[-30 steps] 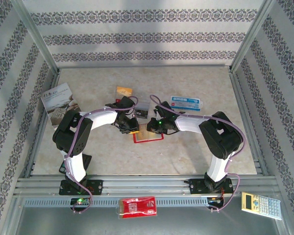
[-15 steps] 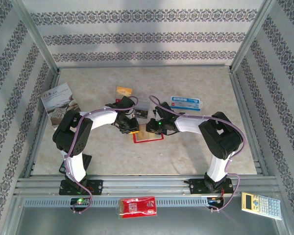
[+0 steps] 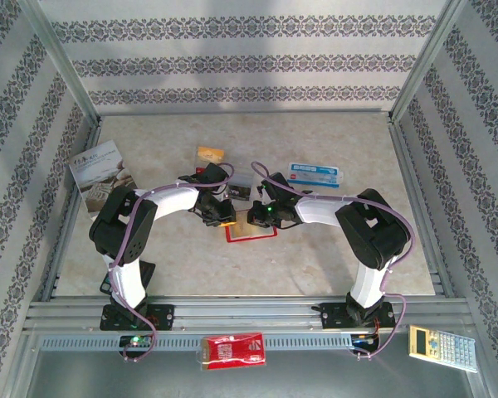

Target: Take the credit cards out of the card holder

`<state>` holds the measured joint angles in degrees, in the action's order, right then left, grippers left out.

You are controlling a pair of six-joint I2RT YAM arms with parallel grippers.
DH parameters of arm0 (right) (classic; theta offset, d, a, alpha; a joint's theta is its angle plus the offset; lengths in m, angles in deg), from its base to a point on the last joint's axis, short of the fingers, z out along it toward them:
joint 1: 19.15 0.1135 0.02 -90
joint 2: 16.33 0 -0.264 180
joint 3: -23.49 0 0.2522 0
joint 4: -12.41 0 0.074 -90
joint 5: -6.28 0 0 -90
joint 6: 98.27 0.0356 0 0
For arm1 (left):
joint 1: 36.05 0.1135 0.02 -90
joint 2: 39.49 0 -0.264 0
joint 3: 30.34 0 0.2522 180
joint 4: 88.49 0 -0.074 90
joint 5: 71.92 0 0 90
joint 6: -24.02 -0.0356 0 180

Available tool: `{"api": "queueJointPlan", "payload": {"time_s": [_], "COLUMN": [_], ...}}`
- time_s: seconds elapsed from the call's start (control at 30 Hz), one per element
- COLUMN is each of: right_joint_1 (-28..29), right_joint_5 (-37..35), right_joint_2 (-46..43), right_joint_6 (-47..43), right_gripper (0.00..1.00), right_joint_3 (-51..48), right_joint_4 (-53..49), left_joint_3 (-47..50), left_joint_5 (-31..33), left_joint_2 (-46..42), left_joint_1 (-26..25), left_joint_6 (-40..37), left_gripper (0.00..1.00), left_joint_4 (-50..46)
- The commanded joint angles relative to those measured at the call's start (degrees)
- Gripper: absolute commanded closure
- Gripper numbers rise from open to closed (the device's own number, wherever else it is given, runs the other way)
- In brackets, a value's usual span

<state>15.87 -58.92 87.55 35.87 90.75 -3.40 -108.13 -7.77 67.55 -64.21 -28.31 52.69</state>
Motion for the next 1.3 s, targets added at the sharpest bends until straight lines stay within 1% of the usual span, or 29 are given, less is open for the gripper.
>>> {"api": "queueJointPlan", "payload": {"time_s": [0.0,0.07,0.17,0.37,0.47,0.57,0.7,0.77,0.87,0.97,1.03,1.1,1.2,1.27], "right_joint_1": [0.1,-0.5,-1.6,-3.1,-3.5,-4.4,-5.6,-6.1,-6.5,-6.6,-6.7,-6.7,-6.8,-7.0], "right_joint_5": [-2.4,-4.3,-6.1,-7.5,-8.8,-9.6,-9.3,-7.7,-4.2,-0.4,2.5,5.0,9.0,11.2], "right_joint_2": [-1.2,-2.8,-5.0,-8.1,-10.5,-13.9,-18.9,-20.5,-22.0,-22.2,-21.7,-20.9,-19.5,-19.0], "right_joint_6": [-0.9,-0.8,-1.0,-1.7,-2.7,-5.0,-8.0,-8.4,-9.0,-8.5,-7.1,-5.2,-1.8,0.3], "right_gripper": [0.98,1.00,1.00,1.00,1.00,1.00,1.00,1.00,1.00,1.00,1.00,1.00,1.00,1.00], "right_joint_3": [-0.9,-2.5,-4.5,-6.5,-7.8,-9.2,-11.1,-11.7,-12.1,-10.9,-9.9,-8.9,-7.8,-7.4], "right_joint_4": [0.3,0.5,0.7,0.6,0.8,1.5,3.6,5.1,7.8,9.9,12.2,14.5,18.3,20.5], "left_joint_3": [1.6,1.4,1.2,0.5,0.1,0.2,2.1,4.5,9.8,15.6,19.2,21.8,24.3,25.1], "left_joint_5": [4.6,5.2,5.9,6.7,8.1,8.9,9.2,7.6,2.4,-4.4,-8.9,-12.0,-16.5,-18.7], "left_joint_2": [3.4,2.8,2.2,1.5,-0.6,-4.2,-10.3,-13.3,-17.6,-21.4,-23.1,-23.8,-23.2,-22.1], "left_joint_1": [-0.8,-0.8,-0.7,-0.7,-0.5,-0.3,0.6,1.5,3.2,5.3,6.2,6.5,6.9,7.1], "left_joint_6": [-1.4,-1.5,-1.6,-1.7,-1.7,-0.9,1.5,3.0,6.3,10.8,14.2,17.0,20.2,21.8], "left_gripper": [0.79,0.77,0.74,0.70,0.67,0.60,0.47,0.40,0.34,0.27,0.20,0.14,0.11,0.11], "left_joint_4": [-2.9,-3.2,-3.6,-4.1,-4.6,-3.8,-0.9,2.7,11.3,23.5,32.9,40.7,51.2,56.4]}}
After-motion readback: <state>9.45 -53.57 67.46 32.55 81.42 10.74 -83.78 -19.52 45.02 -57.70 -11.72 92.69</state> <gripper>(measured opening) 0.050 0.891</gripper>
